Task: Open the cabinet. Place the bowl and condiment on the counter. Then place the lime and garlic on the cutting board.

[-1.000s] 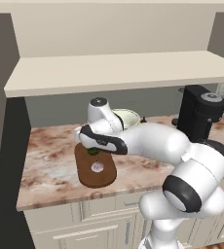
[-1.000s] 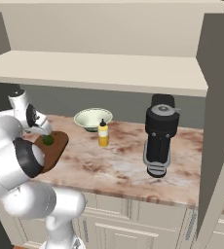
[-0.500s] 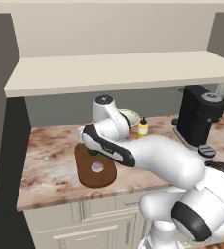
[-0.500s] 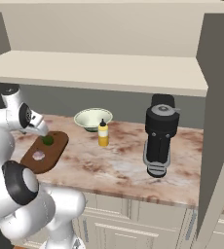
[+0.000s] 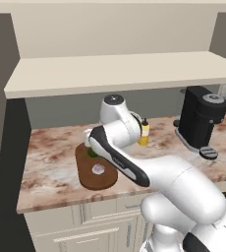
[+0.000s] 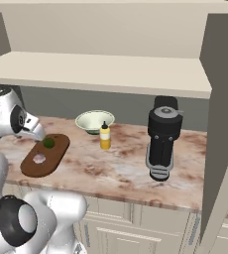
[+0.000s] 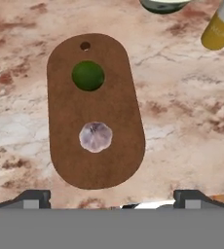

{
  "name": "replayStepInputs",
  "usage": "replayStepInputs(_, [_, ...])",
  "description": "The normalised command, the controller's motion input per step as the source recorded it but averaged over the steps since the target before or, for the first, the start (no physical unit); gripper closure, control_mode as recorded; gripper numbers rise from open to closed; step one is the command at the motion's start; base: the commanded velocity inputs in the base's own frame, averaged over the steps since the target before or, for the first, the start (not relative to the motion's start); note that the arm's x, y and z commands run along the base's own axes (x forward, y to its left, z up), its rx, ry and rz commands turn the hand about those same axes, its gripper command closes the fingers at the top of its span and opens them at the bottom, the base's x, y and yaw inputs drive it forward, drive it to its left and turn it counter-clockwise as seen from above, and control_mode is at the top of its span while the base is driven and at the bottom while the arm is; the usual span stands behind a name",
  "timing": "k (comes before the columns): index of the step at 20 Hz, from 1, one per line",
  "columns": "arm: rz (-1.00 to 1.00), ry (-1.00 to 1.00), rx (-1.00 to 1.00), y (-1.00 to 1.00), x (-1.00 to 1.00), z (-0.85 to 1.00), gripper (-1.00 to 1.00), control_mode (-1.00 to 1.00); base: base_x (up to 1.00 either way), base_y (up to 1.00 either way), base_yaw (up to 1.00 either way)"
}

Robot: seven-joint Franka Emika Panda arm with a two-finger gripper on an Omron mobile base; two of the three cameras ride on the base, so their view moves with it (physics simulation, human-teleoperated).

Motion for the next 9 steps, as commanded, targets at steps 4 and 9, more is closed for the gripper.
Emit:
replayStepInputs(4, [0.00,-0.02,0.00,-0.12,-0.49,0.35,-1.00,-1.00,0.00,0.00,0.00])
replayStepInputs(9, [0.00,-0.02,0.00,-0.10,-0.49,0.35,-1.00,-1.00,0.00,0.00,0.00])
